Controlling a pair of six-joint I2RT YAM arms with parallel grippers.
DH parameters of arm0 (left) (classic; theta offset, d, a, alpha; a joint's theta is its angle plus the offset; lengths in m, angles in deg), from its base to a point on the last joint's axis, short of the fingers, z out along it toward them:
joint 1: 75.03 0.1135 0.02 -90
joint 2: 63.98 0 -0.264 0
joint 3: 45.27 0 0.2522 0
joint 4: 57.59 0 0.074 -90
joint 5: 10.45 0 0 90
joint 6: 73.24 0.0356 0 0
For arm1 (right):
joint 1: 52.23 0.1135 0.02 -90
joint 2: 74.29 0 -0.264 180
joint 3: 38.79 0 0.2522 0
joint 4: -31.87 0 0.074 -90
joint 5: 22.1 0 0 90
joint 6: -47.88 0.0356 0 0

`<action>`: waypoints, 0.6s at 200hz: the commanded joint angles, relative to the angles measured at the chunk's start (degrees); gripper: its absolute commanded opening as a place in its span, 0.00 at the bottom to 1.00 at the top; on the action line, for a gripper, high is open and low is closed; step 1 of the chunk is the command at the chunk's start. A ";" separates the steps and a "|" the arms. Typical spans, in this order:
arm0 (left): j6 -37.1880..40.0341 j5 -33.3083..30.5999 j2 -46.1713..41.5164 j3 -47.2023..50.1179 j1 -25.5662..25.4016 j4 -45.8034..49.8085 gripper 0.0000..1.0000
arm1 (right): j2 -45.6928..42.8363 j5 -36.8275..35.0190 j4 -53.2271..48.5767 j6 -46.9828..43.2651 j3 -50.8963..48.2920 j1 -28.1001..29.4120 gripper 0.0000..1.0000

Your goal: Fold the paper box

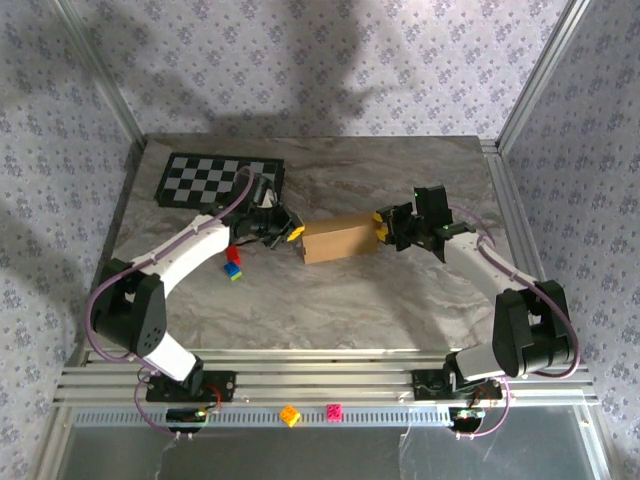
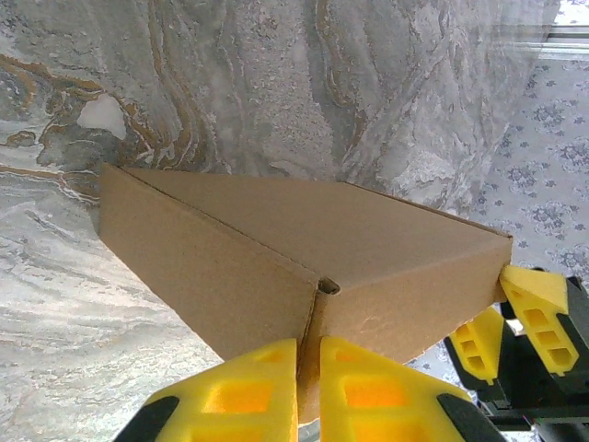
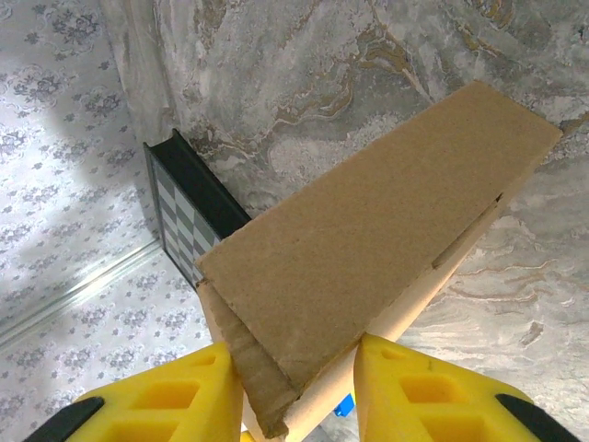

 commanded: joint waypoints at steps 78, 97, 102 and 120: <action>12.65 -6.81 -7.57 -4.15 0.09 14.38 0.46 | -8.16 -3.17 -29.61 -33.04 -3.03 -2.70 0.44; 13.07 -7.15 -8.42 -3.01 0.65 14.47 0.46 | -11.61 -3.51 -30.56 -34.29 -6.85 -3.29 0.54; 13.11 -7.24 -8.56 -2.79 0.67 14.40 0.46 | -12.17 -4.28 -30.89 -34.45 -7.14 -3.29 0.56; 13.26 -7.19 -8.40 -2.59 1.02 14.11 0.46 | -12.11 -5.27 -31.81 -34.69 -6.91 -3.88 0.58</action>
